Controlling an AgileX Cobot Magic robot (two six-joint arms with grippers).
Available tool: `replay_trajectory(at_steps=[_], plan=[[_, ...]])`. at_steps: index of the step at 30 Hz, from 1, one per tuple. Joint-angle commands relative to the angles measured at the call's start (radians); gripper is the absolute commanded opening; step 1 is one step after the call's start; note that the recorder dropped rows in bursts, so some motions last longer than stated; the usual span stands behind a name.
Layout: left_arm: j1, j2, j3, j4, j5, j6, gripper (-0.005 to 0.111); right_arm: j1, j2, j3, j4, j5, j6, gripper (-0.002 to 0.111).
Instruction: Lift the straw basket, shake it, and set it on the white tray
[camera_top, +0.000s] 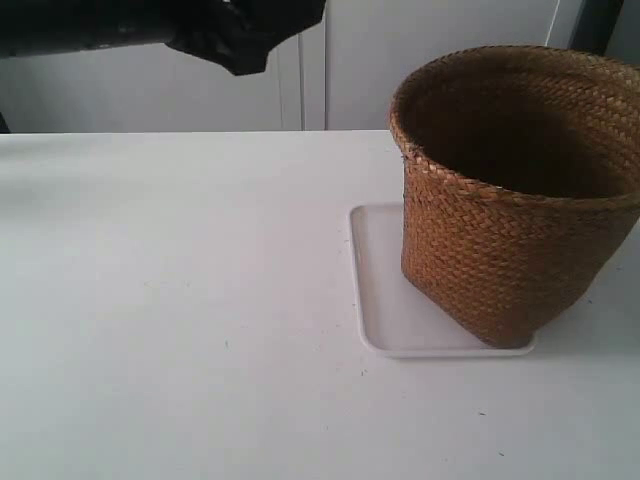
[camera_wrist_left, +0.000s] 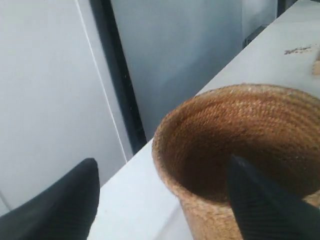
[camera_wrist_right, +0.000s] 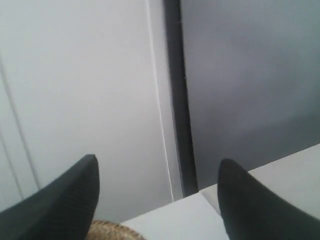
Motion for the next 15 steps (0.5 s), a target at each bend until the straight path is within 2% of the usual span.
replay_trajectory(at_steps=[1, 5, 15], plan=[[-0.003, -0.143, 0.089, -0.06, 0.199, 0.095, 0.074, -0.009, -0.162, 0.094, -0.008, 0.149, 0.154, 0.059], [-0.003, -0.255, 0.169, -0.06, 0.313, 0.138, 0.074, -0.009, -0.319, 0.172, 0.008, 0.19, 0.169, 0.054], [-0.003, -0.519, 0.404, -0.06, 0.244, 0.124, 0.074, -0.009, -0.633, 0.336, 0.115, 0.107, 0.169, 0.039]])
